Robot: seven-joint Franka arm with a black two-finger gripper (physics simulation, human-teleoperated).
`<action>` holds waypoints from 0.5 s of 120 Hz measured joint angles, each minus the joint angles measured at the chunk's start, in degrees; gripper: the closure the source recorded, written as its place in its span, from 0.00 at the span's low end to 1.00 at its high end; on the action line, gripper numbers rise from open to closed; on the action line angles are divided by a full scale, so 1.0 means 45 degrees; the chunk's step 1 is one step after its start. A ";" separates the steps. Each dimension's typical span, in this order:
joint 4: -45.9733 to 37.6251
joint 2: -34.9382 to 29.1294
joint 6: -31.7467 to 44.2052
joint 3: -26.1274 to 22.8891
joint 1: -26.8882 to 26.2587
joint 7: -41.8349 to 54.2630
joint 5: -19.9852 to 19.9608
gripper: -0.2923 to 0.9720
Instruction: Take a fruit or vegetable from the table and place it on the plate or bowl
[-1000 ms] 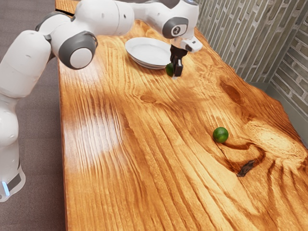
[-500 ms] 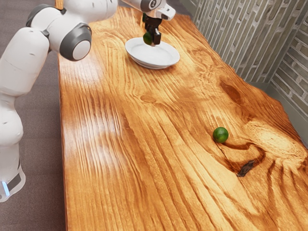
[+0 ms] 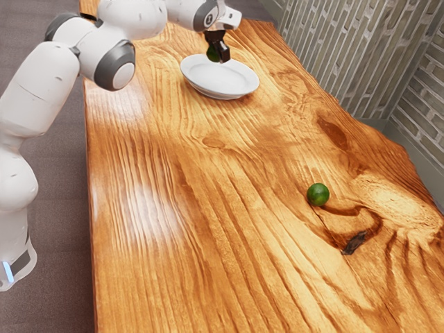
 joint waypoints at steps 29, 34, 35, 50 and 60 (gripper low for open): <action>0.0001 0.0159 0.1663 -0.0142 0.0042 -0.0046 -0.0595 0.39; 0.0001 0.0194 0.1804 -0.0109 0.0046 -0.0036 -0.0769 0.35; 0.0001 0.0197 0.1829 -0.0104 0.0047 -0.0034 -0.0798 0.34; 0.0001 0.0214 0.2103 -0.0067 0.0043 0.0000 -0.1049 0.28; 0.0001 0.0208 0.2211 -0.0063 0.0036 0.0025 -0.1120 0.26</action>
